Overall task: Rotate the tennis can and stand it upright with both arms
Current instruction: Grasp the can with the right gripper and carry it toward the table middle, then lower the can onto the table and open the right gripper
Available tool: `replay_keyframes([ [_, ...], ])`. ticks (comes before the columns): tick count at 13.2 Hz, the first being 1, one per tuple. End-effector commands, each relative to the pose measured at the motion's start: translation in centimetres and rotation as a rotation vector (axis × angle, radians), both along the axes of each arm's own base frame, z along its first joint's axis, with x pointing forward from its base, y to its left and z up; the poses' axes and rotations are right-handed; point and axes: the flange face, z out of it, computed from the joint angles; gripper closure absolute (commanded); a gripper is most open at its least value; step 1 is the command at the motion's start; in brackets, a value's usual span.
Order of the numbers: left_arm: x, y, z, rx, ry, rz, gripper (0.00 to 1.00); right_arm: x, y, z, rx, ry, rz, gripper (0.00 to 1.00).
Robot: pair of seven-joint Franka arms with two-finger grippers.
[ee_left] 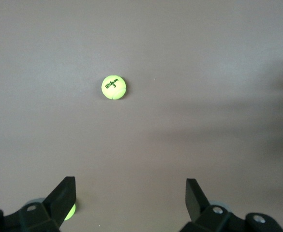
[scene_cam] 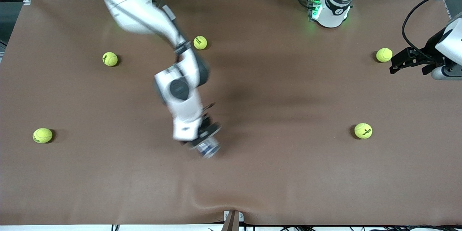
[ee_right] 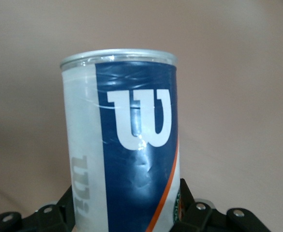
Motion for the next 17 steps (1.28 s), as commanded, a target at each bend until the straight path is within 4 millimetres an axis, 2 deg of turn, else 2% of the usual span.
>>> replay_keyframes([
  [1, -0.1, 0.2, 0.3, 0.005, 0.008, 0.000, 0.00, -4.1, 6.0, 0.1, -0.118, -0.069, 0.264, 0.19],
  [3, -0.2, 0.2, 0.3, 0.005, 0.009, 0.000, 0.00, -6.9, 9.1, -0.5, -0.155, -0.093, 0.450, 0.18],
  [4, -0.2, 0.3, 0.2, 0.005, 0.011, -0.002, 0.00, -7.3, 9.8, -0.7, -0.150, -0.104, 0.509, 0.18],
  [7, -0.2, 0.6, -0.2, 0.005, 0.018, -0.008, 0.00, -9.5, 12.3, -3.3, -0.109, -0.120, 0.669, 0.18],
  [8, -0.3, 0.5, -0.1, 0.004, 0.021, -0.014, 0.00, -9.8, 12.6, -4.2, -0.101, -0.130, 0.699, 0.18],
  [10, -0.5, -0.2, -0.1, -0.029, 0.043, -0.014, 0.00, -11.5, 14.0, -5.6, -0.073, -0.122, 0.748, 0.17],
  [12, -0.3, 0.0, -0.6, -0.034, 0.053, -0.015, 0.00, -13.0, 14.8, -6.7, -0.076, -0.107, 0.771, 0.16],
  [13, -0.2, -0.2, -0.8, -0.037, 0.056, -0.018, 0.00, -13.6, 15.3, -7.0, -0.075, -0.105, 0.782, 0.06],
  [14, -0.2, -0.6, -0.9, -0.036, 0.060, -0.017, 0.00, -13.7, 15.4, -7.0, -0.075, -0.105, 0.782, 0.00],
  [16, -0.1, -1.3, -1.3, -0.051, 0.069, -0.019, 0.00, -14.2, 15.8, -6.6, -0.068, -0.105, 0.779, 0.00],
  [17, 0.2, -1.4, -2.1, -0.073, 0.088, -0.014, 0.00, -14.6, 16.1, -6.4, -0.068, -0.101, 0.781, 0.00],
])
